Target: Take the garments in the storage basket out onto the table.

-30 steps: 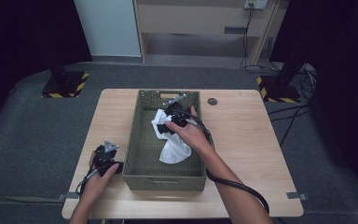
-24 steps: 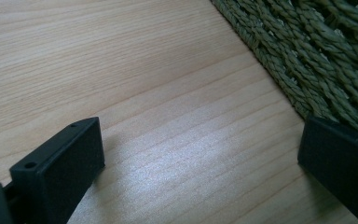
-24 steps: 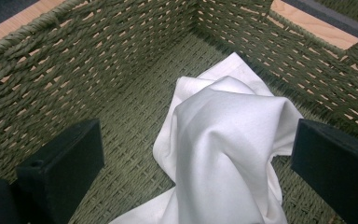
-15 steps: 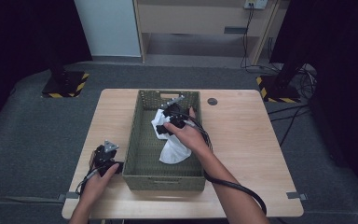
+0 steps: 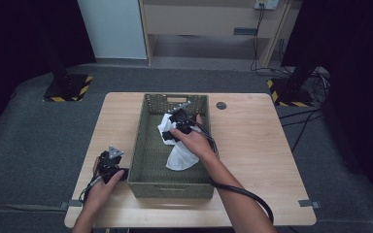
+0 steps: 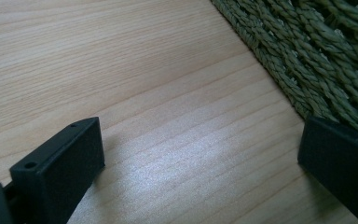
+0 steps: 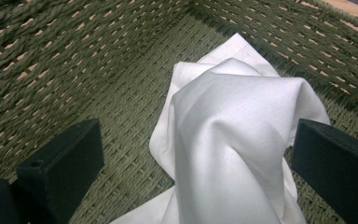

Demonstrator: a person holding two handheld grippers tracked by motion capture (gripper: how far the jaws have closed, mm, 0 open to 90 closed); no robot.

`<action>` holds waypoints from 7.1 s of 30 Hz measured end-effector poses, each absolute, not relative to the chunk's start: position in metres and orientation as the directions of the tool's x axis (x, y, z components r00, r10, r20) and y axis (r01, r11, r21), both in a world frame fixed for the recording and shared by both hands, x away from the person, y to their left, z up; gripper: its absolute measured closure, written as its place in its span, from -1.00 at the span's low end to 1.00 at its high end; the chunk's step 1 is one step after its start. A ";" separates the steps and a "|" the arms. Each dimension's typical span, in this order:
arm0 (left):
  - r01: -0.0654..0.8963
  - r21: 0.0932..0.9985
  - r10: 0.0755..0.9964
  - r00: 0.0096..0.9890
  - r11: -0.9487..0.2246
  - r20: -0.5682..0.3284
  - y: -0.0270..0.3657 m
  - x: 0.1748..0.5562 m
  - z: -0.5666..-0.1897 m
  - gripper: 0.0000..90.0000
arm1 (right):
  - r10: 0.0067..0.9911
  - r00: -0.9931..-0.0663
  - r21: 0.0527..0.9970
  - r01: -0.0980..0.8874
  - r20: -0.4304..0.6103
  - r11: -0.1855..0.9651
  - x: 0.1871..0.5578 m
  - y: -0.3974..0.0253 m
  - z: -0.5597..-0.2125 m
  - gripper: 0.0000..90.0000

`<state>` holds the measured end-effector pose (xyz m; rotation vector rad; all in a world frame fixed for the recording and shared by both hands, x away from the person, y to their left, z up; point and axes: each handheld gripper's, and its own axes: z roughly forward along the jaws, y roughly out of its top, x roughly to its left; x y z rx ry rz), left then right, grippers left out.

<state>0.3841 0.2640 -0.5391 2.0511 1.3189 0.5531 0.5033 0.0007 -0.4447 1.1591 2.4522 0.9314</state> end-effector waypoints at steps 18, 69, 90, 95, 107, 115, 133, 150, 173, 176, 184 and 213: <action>0.647 0.700 0.911 0.413 -0.303 0.012 0.264 0.384 -0.539 -1.00 | 0.781 -0.624 0.629 0.618 0.028 0.471 0.513 0.001 -0.458 -0.94; 0.644 0.701 0.908 0.418 -0.305 0.011 0.265 0.384 -0.539 -1.00 | 0.810 -0.583 0.580 0.681 0.059 0.447 0.527 0.004 -0.497 -0.93; 0.644 0.701 0.907 0.421 -0.307 0.011 0.265 0.385 -0.539 -1.00 | 0.799 -0.602 0.541 0.674 0.008 0.502 0.529 0.004 -0.510 -0.60; 0.644 0.701 0.907 0.421 -0.308 0.011 0.265 0.385 -0.539 -1.00 | 0.790 -0.614 0.541 0.661 -0.010 0.521 0.528 0.003 -0.507 -0.25; 0.643 0.701 0.907 0.422 -0.308 0.011 0.265 0.385 -0.539 -1.00 | 0.794 -0.608 0.585 0.641 -0.009 0.498 0.522 -0.001 -0.492 0.29; 0.642 0.702 0.906 0.422 -0.308 0.011 0.265 0.385 -0.539 -1.00 | 0.787 -0.617 0.623 0.620 0.012 0.476 0.513 -0.004 -0.467 0.33; 0.642 0.702 0.907 0.421 -0.307 0.012 0.265 0.385 -0.539 -1.00 | 0.753 -0.658 0.700 0.530 -0.015 0.478 0.488 0.007 -0.395 0.33; 0.642 0.703 0.907 0.421 -0.307 0.011 0.265 0.385 -0.539 -1.00 | 0.765 -0.644 0.761 0.488 -0.015 0.427 0.489 -0.019 -0.356 0.33; 0.643 0.702 0.908 0.419 -0.306 0.011 0.264 0.385 -0.539 -1.00 | 0.762 -0.647 0.802 0.470 0.030 0.368 0.483 -0.049 -0.328 0.34; 0.643 0.702 0.908 0.419 -0.306 0.012 0.265 0.385 -0.539 -1.00 | 0.761 -0.647 0.804 0.470 0.035 0.363 0.481 -0.054 -0.325 0.34; 0.643 0.701 0.907 0.421 -0.309 0.014 0.265 0.385 -0.539 -1.00 | 0.775 -0.629 0.814 0.479 0.057 0.329 0.484 -0.075 -0.314 0.34; 0.643 0.703 0.908 0.418 -0.303 0.009 0.264 0.385 -0.539 -1.00 | 0.812 -0.573 0.801 0.536 0.114 0.266 0.485 -0.147 -0.311 0.33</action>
